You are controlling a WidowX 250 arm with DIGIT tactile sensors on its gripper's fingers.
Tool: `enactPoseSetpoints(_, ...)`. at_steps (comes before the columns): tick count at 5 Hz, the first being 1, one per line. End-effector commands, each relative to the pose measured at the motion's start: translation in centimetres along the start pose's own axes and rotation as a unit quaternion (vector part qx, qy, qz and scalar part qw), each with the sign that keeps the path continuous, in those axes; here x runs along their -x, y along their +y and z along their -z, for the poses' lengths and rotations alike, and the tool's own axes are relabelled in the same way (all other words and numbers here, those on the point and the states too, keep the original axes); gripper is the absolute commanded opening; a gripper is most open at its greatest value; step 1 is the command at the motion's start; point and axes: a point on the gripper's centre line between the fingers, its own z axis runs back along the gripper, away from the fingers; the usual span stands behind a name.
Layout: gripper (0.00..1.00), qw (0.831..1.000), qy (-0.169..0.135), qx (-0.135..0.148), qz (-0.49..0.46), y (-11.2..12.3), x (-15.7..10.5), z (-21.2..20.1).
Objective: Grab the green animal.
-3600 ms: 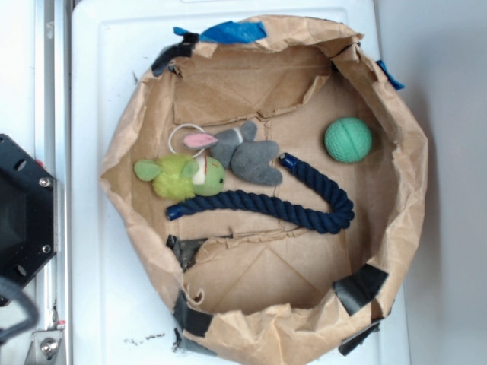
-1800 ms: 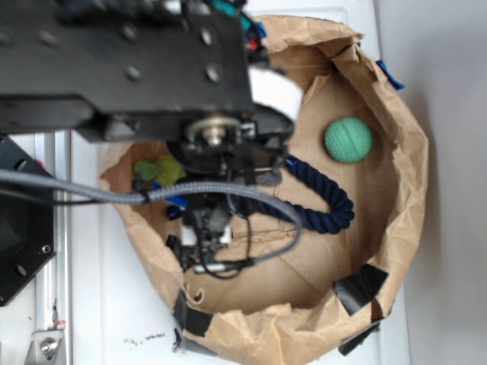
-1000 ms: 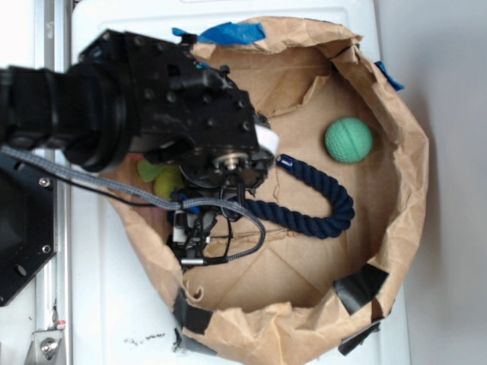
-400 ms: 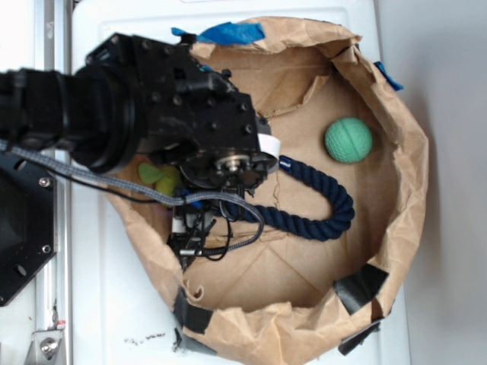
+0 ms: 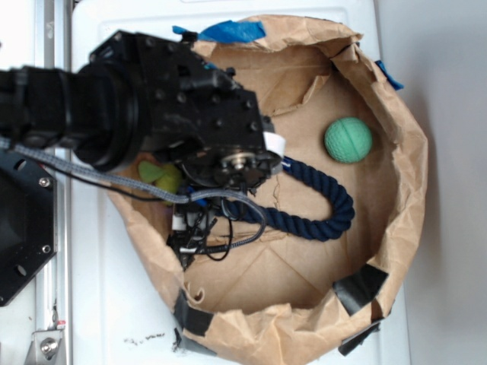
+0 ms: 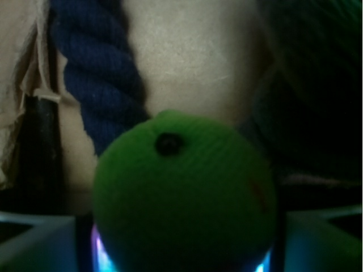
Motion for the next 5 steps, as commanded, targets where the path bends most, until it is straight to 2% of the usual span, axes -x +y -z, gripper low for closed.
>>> enactPoseSetpoints(1,0.0,0.993,-0.115,-0.023,-0.031,-1.3,-1.4,-11.9)
enactPoseSetpoints(2,0.0,0.989,-0.149,-0.009,-0.022,-2.4,-0.9,-16.6)
enactPoseSetpoints(3,0.0,0.985,-0.173,-0.018,0.001,-3.2,-0.7,-17.5)
enactPoseSetpoints(5,0.0,0.984,-0.178,-0.026,0.002,-2.9,-1.0,-16.8)
